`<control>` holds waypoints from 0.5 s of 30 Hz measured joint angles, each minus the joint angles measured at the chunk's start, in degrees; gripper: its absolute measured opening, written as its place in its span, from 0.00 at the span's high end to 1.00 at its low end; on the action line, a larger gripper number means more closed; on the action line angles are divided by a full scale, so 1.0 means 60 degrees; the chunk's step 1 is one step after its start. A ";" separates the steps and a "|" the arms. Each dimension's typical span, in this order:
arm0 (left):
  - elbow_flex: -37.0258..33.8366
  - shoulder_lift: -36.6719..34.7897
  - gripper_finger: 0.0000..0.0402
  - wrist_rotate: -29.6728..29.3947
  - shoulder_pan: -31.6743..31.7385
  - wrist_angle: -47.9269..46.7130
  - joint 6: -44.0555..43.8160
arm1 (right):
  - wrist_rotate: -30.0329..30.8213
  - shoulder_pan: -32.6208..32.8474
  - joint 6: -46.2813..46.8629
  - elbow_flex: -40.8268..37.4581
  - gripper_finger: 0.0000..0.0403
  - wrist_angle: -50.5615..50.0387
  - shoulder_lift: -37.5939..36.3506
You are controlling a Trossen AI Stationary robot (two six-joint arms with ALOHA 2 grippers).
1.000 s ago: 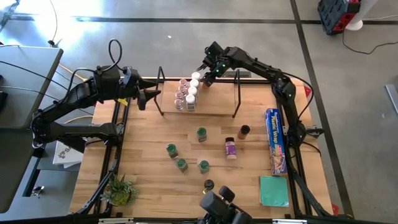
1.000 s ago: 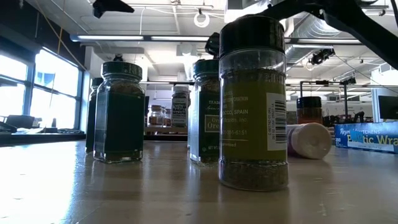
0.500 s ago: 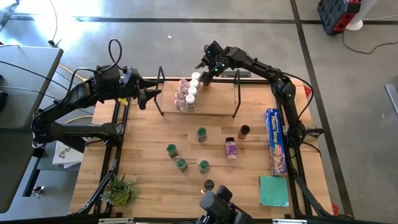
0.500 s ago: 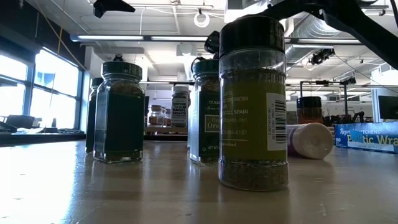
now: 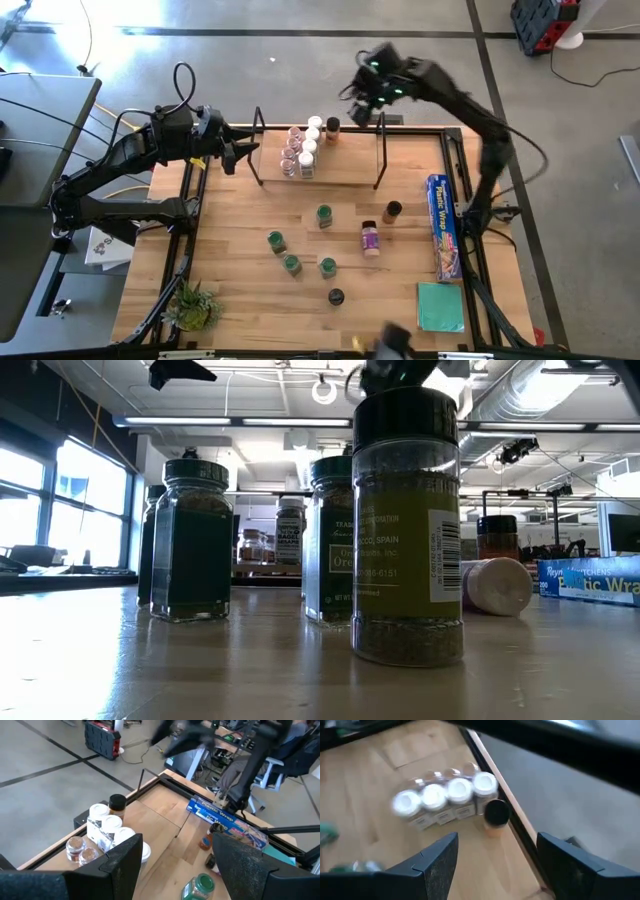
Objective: Shelf spices
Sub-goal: Put the top black seasoning bottle on the shelf aligned with the other black seasoning bottle
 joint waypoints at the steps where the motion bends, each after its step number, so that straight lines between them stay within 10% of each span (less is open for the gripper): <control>1: 0.0000 0.0000 0.42 0.0000 0.0000 0.0010 0.0000 | 0.0282 0.0257 -0.0205 -0.0338 0.35 0.0000 -0.0508; 8: 0.0000 0.0018 0.42 -0.0093 -0.0004 0.0269 -0.0003 | 0.1393 0.1987 0.1396 -0.5376 0.35 0.0110 -0.4472; 15: 0.0000 0.0015 0.42 -0.0256 0.0004 0.0264 0.0004 | -0.0498 0.3041 0.1932 -0.9518 0.35 0.0850 -0.7110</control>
